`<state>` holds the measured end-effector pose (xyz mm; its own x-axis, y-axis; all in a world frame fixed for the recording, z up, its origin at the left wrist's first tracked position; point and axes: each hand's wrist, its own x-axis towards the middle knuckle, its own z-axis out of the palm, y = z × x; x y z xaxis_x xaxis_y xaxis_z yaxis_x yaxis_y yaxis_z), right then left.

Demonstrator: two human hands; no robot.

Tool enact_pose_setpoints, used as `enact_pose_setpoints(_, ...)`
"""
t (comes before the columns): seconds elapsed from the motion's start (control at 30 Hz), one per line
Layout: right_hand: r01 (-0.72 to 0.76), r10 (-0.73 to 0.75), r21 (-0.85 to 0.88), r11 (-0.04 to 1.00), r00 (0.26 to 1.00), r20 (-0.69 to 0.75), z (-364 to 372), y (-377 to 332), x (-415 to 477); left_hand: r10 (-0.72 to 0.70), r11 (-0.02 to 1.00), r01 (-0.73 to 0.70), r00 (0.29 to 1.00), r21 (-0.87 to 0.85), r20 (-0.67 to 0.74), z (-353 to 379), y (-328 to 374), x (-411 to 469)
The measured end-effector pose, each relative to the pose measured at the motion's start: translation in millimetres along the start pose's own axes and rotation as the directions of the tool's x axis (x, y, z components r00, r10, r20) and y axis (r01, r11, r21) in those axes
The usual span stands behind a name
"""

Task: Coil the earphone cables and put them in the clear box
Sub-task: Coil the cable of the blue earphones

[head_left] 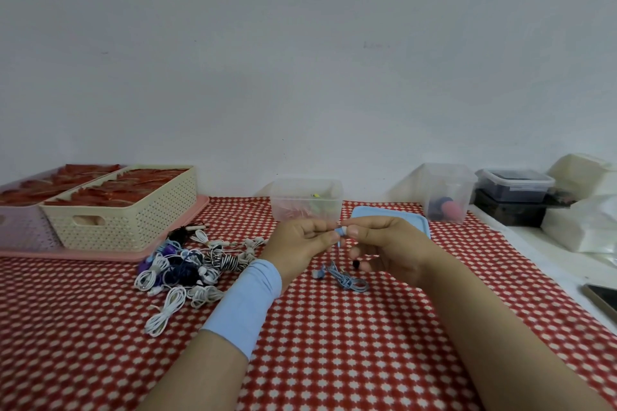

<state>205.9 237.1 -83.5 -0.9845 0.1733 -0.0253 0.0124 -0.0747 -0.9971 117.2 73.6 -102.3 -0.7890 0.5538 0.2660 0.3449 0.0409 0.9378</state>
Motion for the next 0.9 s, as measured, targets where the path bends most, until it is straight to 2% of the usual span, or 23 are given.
enact_pose_setpoints(0.1, -0.058, 0.058, 0.017, 0.998, 0.998, 0.019, -1, 0, 1, -0.018, 0.999, 0.020, 0.999, -0.045, 0.034, 1, -3, 0)
enact_pose_setpoints(0.27, -0.078, 0.075, 0.033, 0.996, 0.994, 0.082, -5, 0, 1, -0.044, 0.984, 0.056, 0.996, -0.171, 0.077, 4, -4, 0)
enact_pose_setpoints(0.37, -0.070, 0.069, 0.000, 0.998, 0.995, 0.069, -5, -1, 0, -0.058, 0.968, 0.086, 0.991, -0.238, 0.124, 6, -3, -2)
enact_pose_setpoints(0.5, -0.026, 0.026, -0.032, 0.999, 0.999, -0.019, 0, -1, 0, -0.074, 0.974, 0.092, 0.993, -0.208, 0.090, 5, -9, 0)
enact_pose_setpoints(0.63, 0.111, -0.126, -0.124, 0.986, 0.985, -0.121, 9, 1, 1, -0.101, 0.985, 0.101, 0.995, -0.140, 0.009, 2, -12, 4)
enact_pose_setpoints(0.73, 0.162, -0.190, -0.224, 0.961, 0.976, -0.109, 9, 1, -1, -0.124, 0.982, 0.122, 0.992, -0.141, -0.001, 0, -14, 5)
enact_pose_setpoints(0.9, 0.168, -0.212, -0.328, 0.930, 0.972, -0.104, 6, 2, 0, -0.171, 0.966, 0.176, 0.984, -0.191, 0.043, 1, -14, 4)
